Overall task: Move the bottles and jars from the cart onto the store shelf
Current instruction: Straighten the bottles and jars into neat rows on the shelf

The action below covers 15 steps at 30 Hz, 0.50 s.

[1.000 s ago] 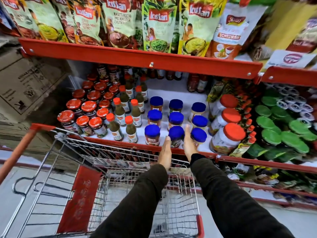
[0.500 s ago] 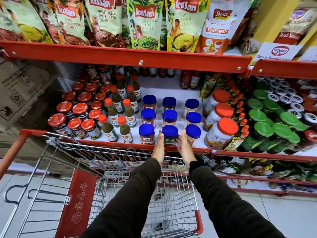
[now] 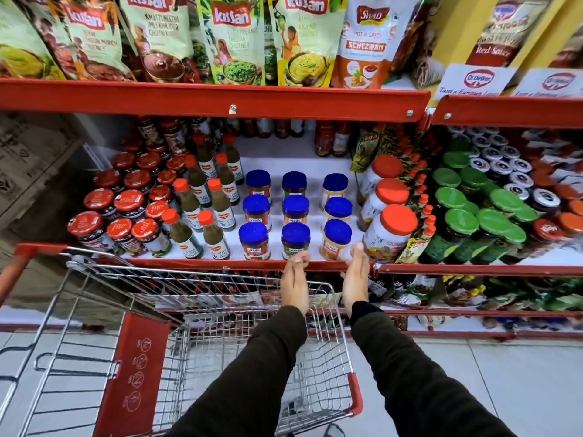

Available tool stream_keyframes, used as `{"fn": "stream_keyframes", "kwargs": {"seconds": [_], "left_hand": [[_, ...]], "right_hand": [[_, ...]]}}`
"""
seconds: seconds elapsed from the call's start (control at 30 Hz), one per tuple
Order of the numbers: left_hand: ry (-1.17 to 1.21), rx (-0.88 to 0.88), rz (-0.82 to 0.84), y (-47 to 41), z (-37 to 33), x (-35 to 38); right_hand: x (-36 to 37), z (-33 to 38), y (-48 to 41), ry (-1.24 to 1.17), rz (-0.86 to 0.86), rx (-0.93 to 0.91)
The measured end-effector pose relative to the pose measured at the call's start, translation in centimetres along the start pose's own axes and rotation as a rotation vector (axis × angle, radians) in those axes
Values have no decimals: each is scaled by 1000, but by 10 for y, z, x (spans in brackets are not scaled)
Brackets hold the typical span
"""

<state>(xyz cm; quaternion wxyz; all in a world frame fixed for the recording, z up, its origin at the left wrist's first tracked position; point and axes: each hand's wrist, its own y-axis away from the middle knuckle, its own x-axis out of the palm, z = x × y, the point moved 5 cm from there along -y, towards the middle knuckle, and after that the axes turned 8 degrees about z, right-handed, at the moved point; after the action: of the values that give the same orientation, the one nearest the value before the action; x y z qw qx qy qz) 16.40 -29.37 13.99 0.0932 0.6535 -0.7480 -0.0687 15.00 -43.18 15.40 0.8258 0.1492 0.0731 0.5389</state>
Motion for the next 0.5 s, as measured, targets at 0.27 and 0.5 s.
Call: {"fn": "stream_keyframes", "kwargs": {"seconds": [0.27,0.5], "left_hand": [[247,-267,189,-38,-13,62],[209,-114,141,-47,-10,67]], "right_hand": [[-2,14,1,-77,289,64],[-9,13,-14,-55,390,94]]}}
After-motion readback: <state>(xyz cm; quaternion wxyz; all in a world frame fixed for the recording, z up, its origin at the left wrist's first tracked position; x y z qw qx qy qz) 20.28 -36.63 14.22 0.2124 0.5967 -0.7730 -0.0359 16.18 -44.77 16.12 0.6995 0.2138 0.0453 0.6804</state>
